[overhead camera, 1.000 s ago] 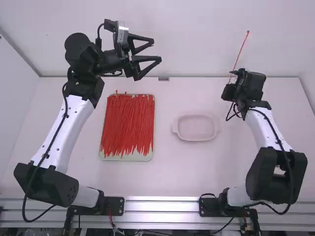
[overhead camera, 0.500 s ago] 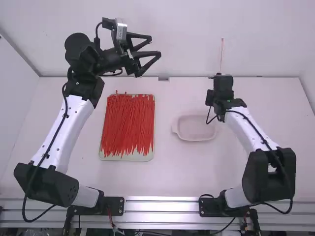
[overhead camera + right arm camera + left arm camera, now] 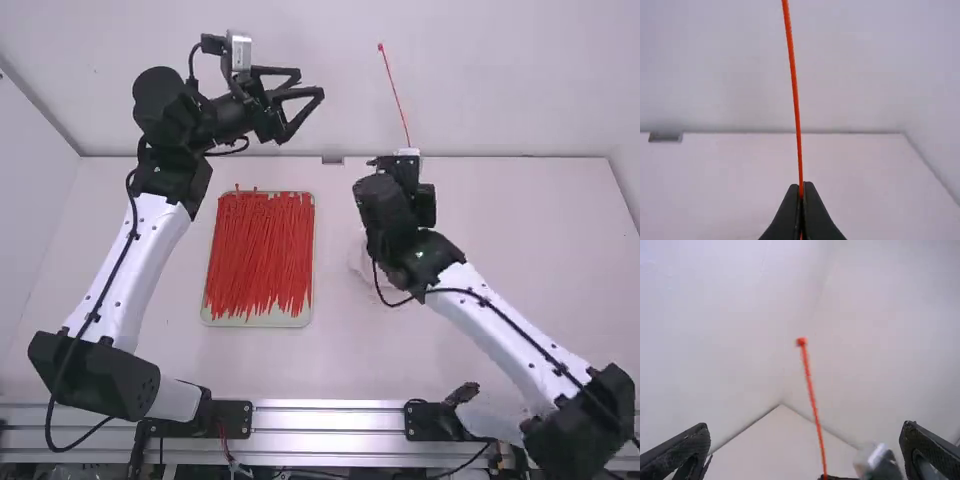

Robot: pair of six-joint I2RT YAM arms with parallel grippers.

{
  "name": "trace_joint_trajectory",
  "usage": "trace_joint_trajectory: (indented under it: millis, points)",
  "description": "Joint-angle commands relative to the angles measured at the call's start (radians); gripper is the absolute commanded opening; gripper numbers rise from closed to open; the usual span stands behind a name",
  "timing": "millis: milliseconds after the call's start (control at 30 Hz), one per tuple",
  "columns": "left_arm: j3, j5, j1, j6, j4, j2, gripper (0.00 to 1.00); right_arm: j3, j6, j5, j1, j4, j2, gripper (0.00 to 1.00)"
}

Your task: Fasten the cable tie

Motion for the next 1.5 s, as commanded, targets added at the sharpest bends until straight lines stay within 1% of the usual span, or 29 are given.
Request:
trace_joint_trajectory:
  millis: [0,100,267,433,567,633,800,867,967,1000,1067,1100,1133,1200,1267,1367,1467]
  points:
    - [-0.002,-0.005,-0.001,-0.061,0.017,-0.004,0.99,0.025,-0.076,0.189,0.060,0.031,-0.040,0.00]
    - [-0.002,-0.005,-0.013,-0.112,0.056,-0.004,0.99,0.025,-0.146,0.251,0.117,0.084,-0.050,0.00]
    - [-0.002,-0.005,-0.038,-0.183,0.127,-0.004,0.99,0.025,-0.240,0.373,0.177,0.178,-0.035,0.00]
    - [-0.002,-0.018,-0.061,-0.186,0.172,-0.004,0.99,0.025,-0.329,0.426,0.201,0.261,-0.005,0.00]
    - [-0.002,-0.071,-0.089,-0.185,0.171,-0.004,0.99,0.025,-0.394,0.462,0.221,0.317,0.024,0.00]
    - [-0.002,-0.116,-0.108,-0.183,0.169,-0.004,0.99,0.025,-0.452,0.480,0.234,0.369,0.045,0.00]
    - [-0.002,-0.176,-0.116,-0.186,0.160,-0.004,1.00,0.025,-0.533,0.527,0.251,0.461,0.068,0.00]
    - [-0.002,-0.200,-0.116,-0.199,0.149,-0.004,0.98,0.025,-0.555,0.534,0.249,0.485,0.072,0.00]
    - [-0.002,-0.217,-0.117,-0.211,0.148,-0.004,0.90,0.025,-0.570,0.528,0.251,0.494,0.076,0.00]
    - [-0.002,-0.217,-0.117,-0.212,0.152,-0.004,0.85,0.025,-0.568,0.529,0.251,0.493,0.075,0.00]
    - [-0.002,-0.218,-0.117,-0.211,0.158,-0.004,0.69,0.025,-0.572,0.529,0.248,0.494,0.075,0.00]
    - [-0.002,-0.227,-0.117,-0.211,0.158,-0.004,0.63,0.025,-0.572,0.527,0.248,0.493,0.075,0.00]
    - [-0.002,-0.239,-0.116,-0.212,0.158,-0.004,0.51,0.025,-0.571,0.525,0.249,0.493,0.075,0.00]
    - [-0.002,-0.254,-0.116,-0.232,0.157,-0.004,0.37,0.025,-0.572,0.517,0.249,0.494,0.075,0.00]
    - [-0.002,-0.259,-0.110,-0.246,0.158,-0.004,0.28,0.025,-0.571,0.506,0.251,0.494,0.075,0.00]
    - [-0.002,-0.264,-0.114,-0.248,0.157,-0.003,0.26,0.025,-0.571,0.498,0.250,0.497,0.075,0.00]
    - [-0.002,-0.266,-0.112,-0.248,0.155,-0.003,0.20,0.025,-0.568,0.498,0.250,0.497,0.075,0.00]
